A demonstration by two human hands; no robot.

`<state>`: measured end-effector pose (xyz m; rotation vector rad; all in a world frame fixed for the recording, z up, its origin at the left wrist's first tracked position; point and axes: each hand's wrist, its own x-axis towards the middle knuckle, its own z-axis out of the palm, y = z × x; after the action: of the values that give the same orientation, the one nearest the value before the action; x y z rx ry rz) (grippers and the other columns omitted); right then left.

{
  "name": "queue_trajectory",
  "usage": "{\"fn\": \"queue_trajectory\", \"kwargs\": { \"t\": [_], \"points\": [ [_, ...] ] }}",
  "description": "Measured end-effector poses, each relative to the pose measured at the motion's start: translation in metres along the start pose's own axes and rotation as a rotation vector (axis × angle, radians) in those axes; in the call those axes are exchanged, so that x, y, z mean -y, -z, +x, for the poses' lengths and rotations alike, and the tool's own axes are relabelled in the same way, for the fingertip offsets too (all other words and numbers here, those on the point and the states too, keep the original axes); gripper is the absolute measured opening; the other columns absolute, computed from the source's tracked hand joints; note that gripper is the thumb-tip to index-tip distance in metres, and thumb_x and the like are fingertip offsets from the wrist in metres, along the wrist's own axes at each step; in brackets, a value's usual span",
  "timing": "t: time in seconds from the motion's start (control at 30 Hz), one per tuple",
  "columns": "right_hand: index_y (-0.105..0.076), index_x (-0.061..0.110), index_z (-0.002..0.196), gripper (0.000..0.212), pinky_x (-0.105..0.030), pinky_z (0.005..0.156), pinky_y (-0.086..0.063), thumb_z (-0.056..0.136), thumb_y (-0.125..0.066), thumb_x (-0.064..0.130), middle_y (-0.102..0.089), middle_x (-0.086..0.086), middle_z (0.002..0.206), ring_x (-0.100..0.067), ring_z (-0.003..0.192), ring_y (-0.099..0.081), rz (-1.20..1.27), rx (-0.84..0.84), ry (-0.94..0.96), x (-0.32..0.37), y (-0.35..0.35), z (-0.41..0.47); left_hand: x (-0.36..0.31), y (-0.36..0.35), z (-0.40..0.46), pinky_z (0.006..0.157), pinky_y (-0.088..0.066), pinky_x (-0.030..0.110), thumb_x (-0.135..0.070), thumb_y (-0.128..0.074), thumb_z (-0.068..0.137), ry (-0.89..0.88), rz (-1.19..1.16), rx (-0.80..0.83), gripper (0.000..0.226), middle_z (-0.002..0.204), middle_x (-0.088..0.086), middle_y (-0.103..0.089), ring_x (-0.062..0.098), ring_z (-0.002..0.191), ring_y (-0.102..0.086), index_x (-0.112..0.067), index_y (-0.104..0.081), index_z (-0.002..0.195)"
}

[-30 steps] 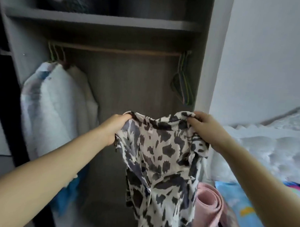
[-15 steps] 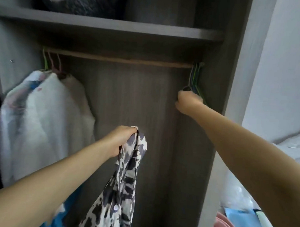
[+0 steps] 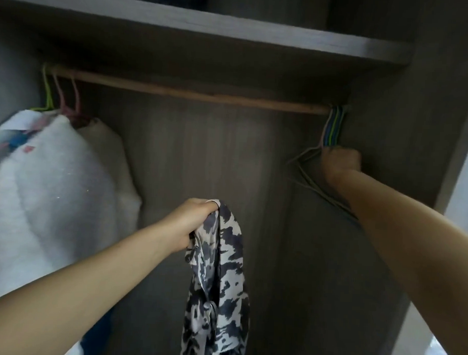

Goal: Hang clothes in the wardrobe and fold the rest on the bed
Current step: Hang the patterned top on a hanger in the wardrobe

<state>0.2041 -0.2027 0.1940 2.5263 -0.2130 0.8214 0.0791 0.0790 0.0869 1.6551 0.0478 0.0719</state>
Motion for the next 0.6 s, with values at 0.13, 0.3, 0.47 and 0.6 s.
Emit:
{"fn": "queue_trajectory", "kwargs": {
  "t": [0.13, 0.3, 0.47, 0.6],
  "points": [
    [-0.051, 0.003, 0.123, 0.032, -0.037, 0.08, -0.046, 0.097, -0.033, 0.002, -0.061, -0.018, 0.121, -0.034, 0.108, -0.061, 0.171, -0.066, -0.048, -0.001, 0.001, 0.002, 0.001, 0.004, 0.018, 0.074, -0.053, 0.037, -0.014, -0.052, 0.092, 0.005, 0.0, 0.051, 0.022, 0.085, 0.018, -0.073, 0.028, 0.069, -0.068, -0.007, -0.071, 0.082],
    [-0.044, 0.004, 0.106, 0.013, -0.041, 0.065, -0.04, 0.095, -0.036, 0.003, -0.063, -0.026, 0.102, -0.043, 0.092, -0.062, 0.546, -0.122, -0.11, 0.025, 0.023, -0.021, 0.006, 0.009, 0.025, 0.071, -0.051, 0.034, -0.013, -0.053, 0.091, 0.033, 0.031, 0.133, 0.021, 0.085, 0.019, -0.073, 0.029, 0.071, -0.067, -0.004, -0.072, 0.089],
    [-0.048, 0.011, 0.103, 0.01, -0.037, 0.065, -0.041, 0.096, -0.047, 0.019, -0.062, -0.015, 0.084, -0.036, 0.078, -0.061, 1.259, -0.29, -0.289, 0.078, 0.002, -0.111, 0.021, 0.026, 0.017, 0.06, -0.048, 0.027, -0.008, -0.058, 0.088, 0.09, 0.058, 0.138, 0.013, 0.06, 0.01, -0.066, 0.022, 0.052, -0.061, -0.009, -0.067, 0.078],
    [-0.064, 0.01, 0.091, 0.031, -0.022, 0.042, -0.034, 0.097, -0.051, 0.037, -0.049, 0.007, 0.054, -0.006, 0.042, -0.045, 1.958, -0.172, -0.632, 0.106, 0.015, -0.171, 0.04, 0.047, 0.006, 0.068, -0.049, 0.032, -0.015, -0.062, 0.088, 0.218, 0.107, 0.138, 0.018, 0.057, 0.008, -0.063, 0.023, 0.055, -0.059, -0.008, -0.06, 0.073]
  ]
}}
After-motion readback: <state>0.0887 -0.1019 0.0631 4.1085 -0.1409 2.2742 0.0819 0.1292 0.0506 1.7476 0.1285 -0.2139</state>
